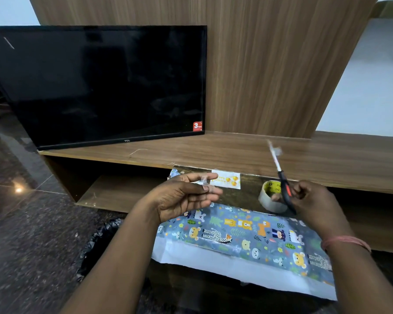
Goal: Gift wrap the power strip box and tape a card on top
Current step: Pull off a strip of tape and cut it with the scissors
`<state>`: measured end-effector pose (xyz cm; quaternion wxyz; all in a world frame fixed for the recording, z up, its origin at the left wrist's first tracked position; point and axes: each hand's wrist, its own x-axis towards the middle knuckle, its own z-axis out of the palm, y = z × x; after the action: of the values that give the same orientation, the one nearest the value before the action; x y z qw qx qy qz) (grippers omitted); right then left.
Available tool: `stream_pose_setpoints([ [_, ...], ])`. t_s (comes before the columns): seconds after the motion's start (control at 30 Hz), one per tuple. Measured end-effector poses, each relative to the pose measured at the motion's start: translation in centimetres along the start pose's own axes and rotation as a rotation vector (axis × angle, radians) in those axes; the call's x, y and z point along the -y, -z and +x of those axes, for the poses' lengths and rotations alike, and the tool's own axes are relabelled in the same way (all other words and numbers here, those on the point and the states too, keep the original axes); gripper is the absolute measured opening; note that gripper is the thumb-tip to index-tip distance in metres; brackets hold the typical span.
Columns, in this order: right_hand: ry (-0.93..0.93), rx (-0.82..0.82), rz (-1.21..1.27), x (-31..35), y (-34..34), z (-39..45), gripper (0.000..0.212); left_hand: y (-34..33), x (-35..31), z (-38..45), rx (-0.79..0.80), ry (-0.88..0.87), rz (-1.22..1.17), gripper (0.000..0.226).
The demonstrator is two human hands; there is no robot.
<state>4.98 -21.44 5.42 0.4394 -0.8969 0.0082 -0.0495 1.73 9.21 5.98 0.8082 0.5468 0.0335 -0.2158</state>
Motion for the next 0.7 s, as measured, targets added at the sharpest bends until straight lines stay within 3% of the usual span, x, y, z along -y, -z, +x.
stream_pose_setpoints([
  [0.1,-0.111,-0.198,-0.18,-2.7,0.9,0.7,0.048,-0.5,0.1,-0.1,0.058,0.012,0.019,0.04],
  [0.17,-0.167,-0.221,-0.234,-4.6,1.0,1.5,0.05,-0.8,0.4,-0.1,0.091,0.022,0.033,0.041],
  [0.37,-0.339,-0.121,-0.265,-7.3,0.4,3.3,0.045,-1.2,1.0,0.2,0.163,0.049,0.048,0.043],
  [0.7,-0.471,-0.017,-0.335,-6.8,-0.5,4.3,0.037,-1.6,1.5,0.5,0.195,0.079,0.021,0.042],
])
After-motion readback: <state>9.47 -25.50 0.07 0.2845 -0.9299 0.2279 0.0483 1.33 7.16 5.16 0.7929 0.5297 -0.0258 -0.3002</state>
